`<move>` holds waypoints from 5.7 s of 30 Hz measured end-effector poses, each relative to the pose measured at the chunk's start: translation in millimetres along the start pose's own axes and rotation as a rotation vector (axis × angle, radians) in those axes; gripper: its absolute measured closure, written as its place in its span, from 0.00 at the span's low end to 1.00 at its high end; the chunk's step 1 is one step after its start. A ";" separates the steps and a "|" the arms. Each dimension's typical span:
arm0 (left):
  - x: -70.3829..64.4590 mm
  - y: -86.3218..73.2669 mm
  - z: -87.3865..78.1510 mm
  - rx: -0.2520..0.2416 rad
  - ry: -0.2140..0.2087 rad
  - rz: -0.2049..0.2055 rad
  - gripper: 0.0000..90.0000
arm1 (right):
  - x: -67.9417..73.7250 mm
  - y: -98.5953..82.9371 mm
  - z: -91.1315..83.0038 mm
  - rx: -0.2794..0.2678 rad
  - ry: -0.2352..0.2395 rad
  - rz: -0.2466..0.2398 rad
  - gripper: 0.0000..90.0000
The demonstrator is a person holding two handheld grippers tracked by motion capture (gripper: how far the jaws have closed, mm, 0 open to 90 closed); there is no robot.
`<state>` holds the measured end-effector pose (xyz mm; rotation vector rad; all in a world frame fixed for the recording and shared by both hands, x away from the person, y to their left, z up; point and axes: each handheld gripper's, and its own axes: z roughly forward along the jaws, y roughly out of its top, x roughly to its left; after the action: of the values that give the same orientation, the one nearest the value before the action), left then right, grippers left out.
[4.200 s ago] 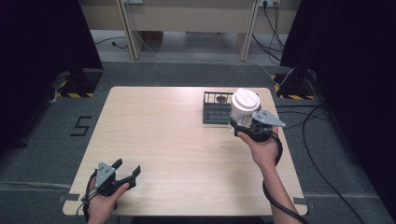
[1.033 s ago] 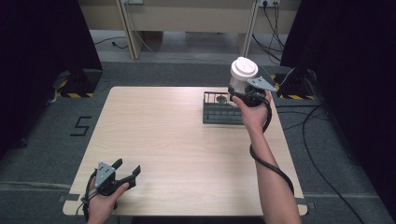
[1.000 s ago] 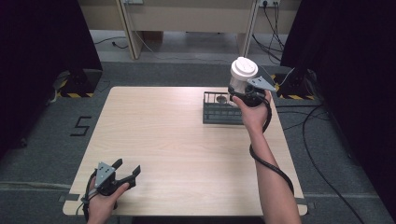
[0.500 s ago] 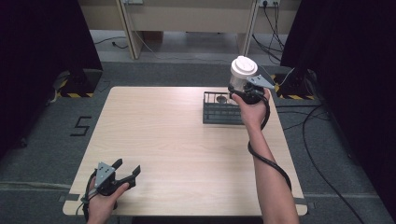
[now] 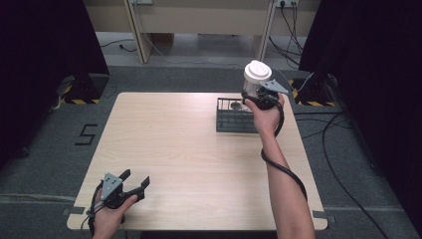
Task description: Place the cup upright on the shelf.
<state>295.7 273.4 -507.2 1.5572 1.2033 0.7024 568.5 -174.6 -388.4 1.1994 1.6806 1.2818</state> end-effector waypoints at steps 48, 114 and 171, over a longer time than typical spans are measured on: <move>0.8 0.2 -0.2 0.000 -0.004 -0.001 0.22 | 1.6 -32.6 29.2 0.081 -0.025 0.034 0.20; -1.0 0.1 0.6 0.002 -0.006 0.007 0.22 | 7.4 -57.4 -12.1 0.117 -0.004 0.024 0.16; -2.2 -0.1 -0.1 0.007 0.003 0.017 0.22 | 13.7 -125.7 -116.2 0.139 0.061 0.041 0.18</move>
<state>294.9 271.4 -506.9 1.5747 1.1975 0.7128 426.3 -209.1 -478.2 1.2931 1.8229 1.2541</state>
